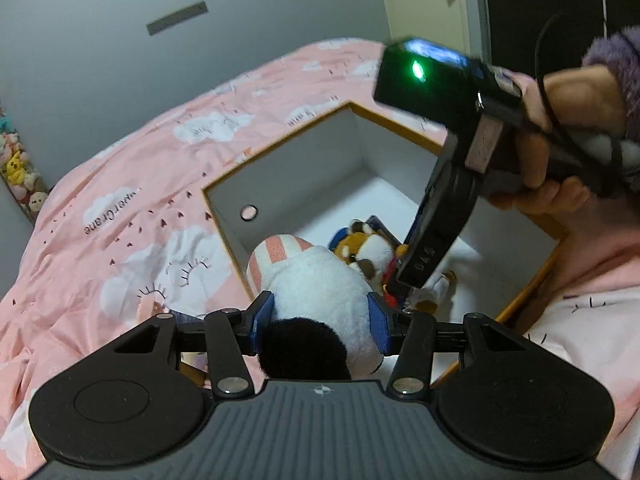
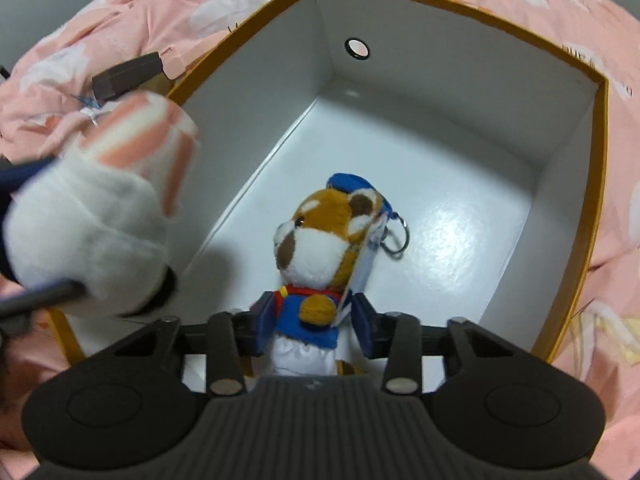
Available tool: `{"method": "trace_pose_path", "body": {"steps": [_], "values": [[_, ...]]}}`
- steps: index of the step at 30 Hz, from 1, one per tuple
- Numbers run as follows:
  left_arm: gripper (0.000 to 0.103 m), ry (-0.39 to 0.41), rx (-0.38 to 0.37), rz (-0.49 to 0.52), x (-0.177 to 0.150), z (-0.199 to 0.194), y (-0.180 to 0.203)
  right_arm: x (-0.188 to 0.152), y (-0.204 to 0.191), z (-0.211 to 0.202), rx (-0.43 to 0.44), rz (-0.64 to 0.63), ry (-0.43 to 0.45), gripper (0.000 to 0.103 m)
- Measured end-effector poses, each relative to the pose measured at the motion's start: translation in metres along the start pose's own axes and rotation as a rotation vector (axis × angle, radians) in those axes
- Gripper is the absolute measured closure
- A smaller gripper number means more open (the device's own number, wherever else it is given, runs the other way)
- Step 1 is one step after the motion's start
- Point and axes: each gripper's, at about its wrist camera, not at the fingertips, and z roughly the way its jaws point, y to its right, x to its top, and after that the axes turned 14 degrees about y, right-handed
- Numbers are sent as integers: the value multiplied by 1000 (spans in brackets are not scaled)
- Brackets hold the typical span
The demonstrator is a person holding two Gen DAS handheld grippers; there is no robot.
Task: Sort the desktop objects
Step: 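Carry the bear keychain and white plush into the white box with both grippers, then lower both plushes onto the box floor and open both grippers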
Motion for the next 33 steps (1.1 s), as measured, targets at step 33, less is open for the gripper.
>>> {"method": "trace_pose_path", "body": {"steps": [33], "values": [[47, -381, -125, -144, -16, 61, -6, -16, -13, -30, -112, 122, -6, 86]]}}
